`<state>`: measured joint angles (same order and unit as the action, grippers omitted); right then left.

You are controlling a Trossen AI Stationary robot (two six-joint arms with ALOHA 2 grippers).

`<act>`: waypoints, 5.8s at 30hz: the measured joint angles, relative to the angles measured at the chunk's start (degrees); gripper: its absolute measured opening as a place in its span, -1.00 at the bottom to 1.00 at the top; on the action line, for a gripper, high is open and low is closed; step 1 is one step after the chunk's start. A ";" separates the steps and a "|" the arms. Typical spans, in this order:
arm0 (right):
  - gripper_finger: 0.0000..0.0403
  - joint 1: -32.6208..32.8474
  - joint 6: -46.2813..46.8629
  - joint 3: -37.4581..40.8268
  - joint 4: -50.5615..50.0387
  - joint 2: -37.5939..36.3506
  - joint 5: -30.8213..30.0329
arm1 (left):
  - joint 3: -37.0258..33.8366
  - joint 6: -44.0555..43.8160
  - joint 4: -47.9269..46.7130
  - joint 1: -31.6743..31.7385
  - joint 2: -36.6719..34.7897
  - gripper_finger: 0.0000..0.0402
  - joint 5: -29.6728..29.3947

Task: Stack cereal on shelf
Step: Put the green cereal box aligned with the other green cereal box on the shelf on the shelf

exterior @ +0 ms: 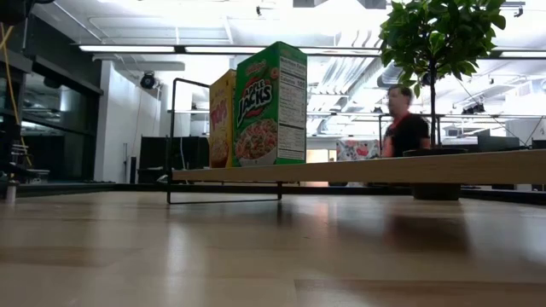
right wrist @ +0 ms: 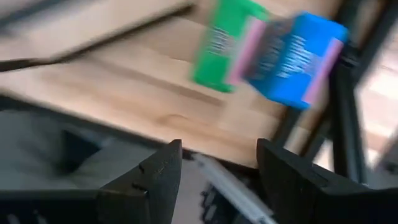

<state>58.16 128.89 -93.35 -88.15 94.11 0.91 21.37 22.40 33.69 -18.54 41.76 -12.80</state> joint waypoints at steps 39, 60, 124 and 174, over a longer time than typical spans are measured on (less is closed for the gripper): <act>-0.01 -7.04 -2.94 15.04 5.70 0.20 -3.90 | 0.02 -1.32 -0.83 0.00 0.00 0.03 0.00; -0.01 -7.15 -2.95 19.06 10.09 -0.37 -2.60 | 0.04 -2.31 -0.84 0.00 0.02 0.03 0.00; -0.01 -7.55 -6.09 19.22 11.29 -4.15 -7.46 | 0.04 -6.27 -1.20 0.02 0.02 0.03 1.27; 0.27 -5.59 -1.53 16.24 9.68 -4.48 -4.73 | 0.04 -6.31 -1.30 0.00 0.02 0.03 1.29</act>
<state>52.57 127.36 -77.10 -78.48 89.62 -3.82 21.41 16.10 32.40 -18.54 41.78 -11.51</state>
